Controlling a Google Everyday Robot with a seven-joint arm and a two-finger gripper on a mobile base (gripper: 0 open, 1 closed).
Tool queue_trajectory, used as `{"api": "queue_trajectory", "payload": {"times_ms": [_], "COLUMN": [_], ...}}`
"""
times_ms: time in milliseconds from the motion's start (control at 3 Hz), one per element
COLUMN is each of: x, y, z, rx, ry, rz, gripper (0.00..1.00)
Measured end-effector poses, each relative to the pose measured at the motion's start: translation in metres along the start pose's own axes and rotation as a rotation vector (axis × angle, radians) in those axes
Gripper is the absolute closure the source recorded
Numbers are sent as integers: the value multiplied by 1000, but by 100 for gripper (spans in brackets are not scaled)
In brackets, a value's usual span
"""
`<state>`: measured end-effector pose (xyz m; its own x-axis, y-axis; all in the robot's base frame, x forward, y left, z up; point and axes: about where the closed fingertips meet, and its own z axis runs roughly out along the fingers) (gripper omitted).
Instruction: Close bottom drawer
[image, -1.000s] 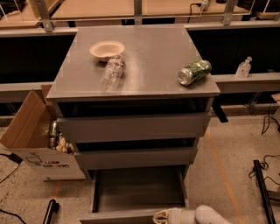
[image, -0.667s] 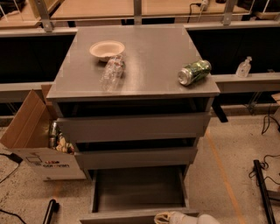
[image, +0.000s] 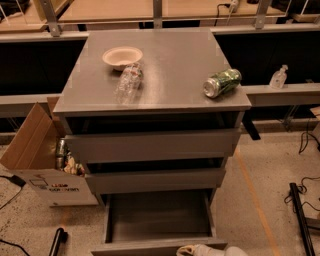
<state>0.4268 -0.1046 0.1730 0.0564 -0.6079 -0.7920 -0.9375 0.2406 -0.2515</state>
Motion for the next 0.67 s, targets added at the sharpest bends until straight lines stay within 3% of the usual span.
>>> {"api": "queue_trajectory", "payload": {"times_ms": [333,667], "x": [10,9], "y": [-13,-50], "z": [10,21], "rx": [11,53], "ry": [-3,10], "rz": [20,14], "gripper": [100,100]}}
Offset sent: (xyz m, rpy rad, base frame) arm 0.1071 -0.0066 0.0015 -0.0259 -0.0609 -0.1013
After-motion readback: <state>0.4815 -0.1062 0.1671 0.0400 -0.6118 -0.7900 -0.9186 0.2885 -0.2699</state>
